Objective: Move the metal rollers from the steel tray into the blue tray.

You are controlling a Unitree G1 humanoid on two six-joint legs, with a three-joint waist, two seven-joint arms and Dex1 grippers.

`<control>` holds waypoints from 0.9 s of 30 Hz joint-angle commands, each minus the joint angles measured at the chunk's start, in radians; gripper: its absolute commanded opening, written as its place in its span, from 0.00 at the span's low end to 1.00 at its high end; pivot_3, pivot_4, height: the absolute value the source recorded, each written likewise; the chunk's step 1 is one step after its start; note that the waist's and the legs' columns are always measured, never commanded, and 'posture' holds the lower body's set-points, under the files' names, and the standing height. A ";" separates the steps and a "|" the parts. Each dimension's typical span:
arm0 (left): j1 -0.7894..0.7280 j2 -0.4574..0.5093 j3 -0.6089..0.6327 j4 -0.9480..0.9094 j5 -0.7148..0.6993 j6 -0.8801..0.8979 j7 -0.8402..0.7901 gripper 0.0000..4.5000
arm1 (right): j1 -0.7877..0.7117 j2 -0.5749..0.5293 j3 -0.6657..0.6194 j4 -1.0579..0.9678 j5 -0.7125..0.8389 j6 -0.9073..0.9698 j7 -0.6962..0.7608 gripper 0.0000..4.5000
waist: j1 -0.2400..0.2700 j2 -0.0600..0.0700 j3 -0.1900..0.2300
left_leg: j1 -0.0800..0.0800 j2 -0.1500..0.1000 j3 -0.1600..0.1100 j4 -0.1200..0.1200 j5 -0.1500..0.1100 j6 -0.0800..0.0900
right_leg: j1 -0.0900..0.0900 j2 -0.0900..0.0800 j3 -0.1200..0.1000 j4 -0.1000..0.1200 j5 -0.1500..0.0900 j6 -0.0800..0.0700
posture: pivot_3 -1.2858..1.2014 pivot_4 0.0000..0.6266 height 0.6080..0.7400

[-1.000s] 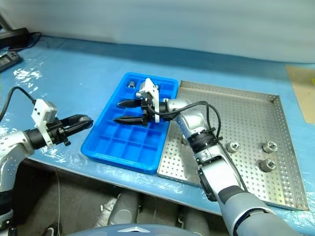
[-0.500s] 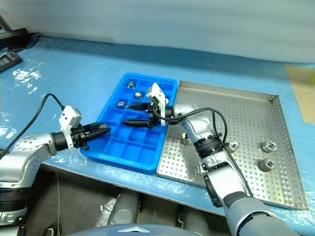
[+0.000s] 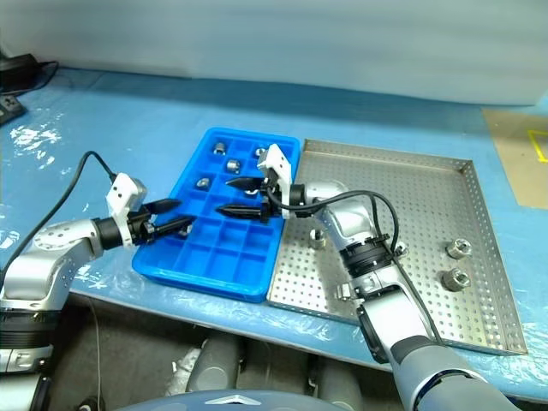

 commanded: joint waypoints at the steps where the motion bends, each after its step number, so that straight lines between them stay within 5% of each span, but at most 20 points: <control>1: -0.081 0.008 0.015 -0.020 -0.041 0.008 -0.010 0.68 | 0.006 -0.007 -0.026 -0.061 0.010 -0.008 -0.010 0.83 | 0.000 0.000 0.000 | 0.000 0.000 0.000 0.000 0.000 0.000 | 0.000 0.000 0.000 0.000 0.000 0.000 | 0.64 0.24 1.00; 12: -0.368 -0.009 -0.136 0.163 -0.035 -0.013 -0.218 0.68 | 0.061 -0.116 -0.125 -0.178 0.039 0.051 -0.082 0.83 | -0.027 0.000 0.000 | 0.000 -0.001 0.004 0.002 0.001 -0.001 | 0.001 0.001 0.000 0.001 0.000 0.000 | 0.55 0.24 1.00; 27: -0.785 -0.412 -0.411 0.883 0.205 -0.406 -0.530 0.68 | 0.409 -0.286 -0.357 -0.667 0.132 0.253 -0.347 0.83 | -0.144 -0.001 -0.001 | 0.001 -0.003 0.012 0.005 -0.002 0.004 | 0.003 0.003 0.007 -0.002 0.005 0.008 | 0.37 0.24 1.00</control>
